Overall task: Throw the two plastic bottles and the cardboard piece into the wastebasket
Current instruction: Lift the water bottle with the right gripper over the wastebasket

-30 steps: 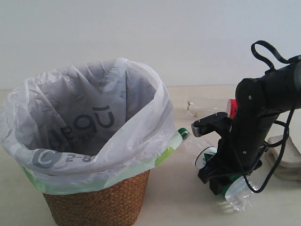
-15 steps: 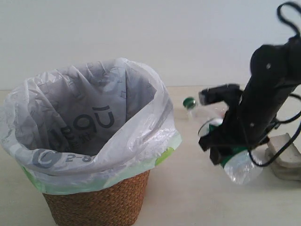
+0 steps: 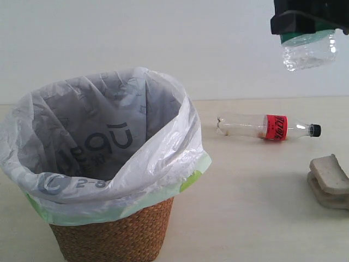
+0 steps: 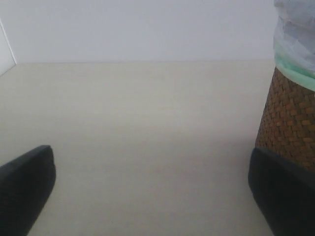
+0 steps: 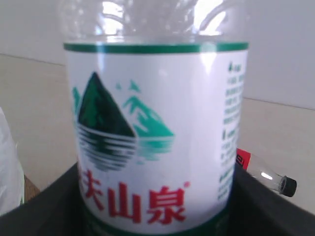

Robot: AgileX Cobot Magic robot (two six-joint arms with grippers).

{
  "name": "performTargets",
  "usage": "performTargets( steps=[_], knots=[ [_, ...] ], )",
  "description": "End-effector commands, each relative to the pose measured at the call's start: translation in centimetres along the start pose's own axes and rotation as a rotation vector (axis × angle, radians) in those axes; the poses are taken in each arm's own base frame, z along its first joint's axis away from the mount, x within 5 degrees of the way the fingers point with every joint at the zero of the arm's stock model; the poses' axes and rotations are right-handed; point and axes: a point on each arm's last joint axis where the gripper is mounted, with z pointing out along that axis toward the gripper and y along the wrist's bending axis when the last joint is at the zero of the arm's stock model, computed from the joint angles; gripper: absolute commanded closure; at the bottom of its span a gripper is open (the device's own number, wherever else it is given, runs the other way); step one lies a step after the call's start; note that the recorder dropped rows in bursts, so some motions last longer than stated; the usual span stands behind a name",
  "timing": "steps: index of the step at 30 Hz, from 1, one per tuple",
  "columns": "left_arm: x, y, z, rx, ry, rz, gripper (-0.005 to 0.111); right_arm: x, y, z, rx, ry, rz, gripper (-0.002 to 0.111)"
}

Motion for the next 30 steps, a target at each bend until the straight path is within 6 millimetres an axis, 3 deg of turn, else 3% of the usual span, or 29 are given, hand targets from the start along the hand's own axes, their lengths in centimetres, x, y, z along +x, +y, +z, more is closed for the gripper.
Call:
performTargets(
  steps=[1,7,14,18,21,26,30],
  knots=[
    [-0.2,0.0,-0.1,0.007,-0.015,-0.009,-0.001,-0.3,0.3,-0.3,-0.031,-0.03,0.044,0.108],
    [-0.2,0.0,-0.1,0.007,-0.015,-0.009,-0.001,-1.4,2.6,-0.8,-0.298,-0.129,0.139,0.108],
    [-0.2,0.0,-0.1,0.007,-0.015,-0.009,-0.001,-2.8,8.1,-2.5,-0.704,-0.285,0.191,0.108],
    [-0.2,0.0,-0.1,0.007,-0.015,-0.009,-0.001,-2.5,10.1,-2.5,-0.743,-0.313,0.127,0.108],
    [-0.2,0.0,-0.1,0.007,-0.015,-0.009,-0.001,-1.7,9.4,-1.1,-0.616,-0.296,0.112,0.108],
    [-0.2,0.0,-0.1,0.007,-0.015,-0.009,-0.001,0.2,5.4,1.4,-0.319,-0.241,0.087,0.108],
    [-0.2,0.0,-0.1,0.007,-0.015,-0.009,-0.001,1.1,1.6,2.3,-0.144,-0.182,0.065,0.108]
  ],
)
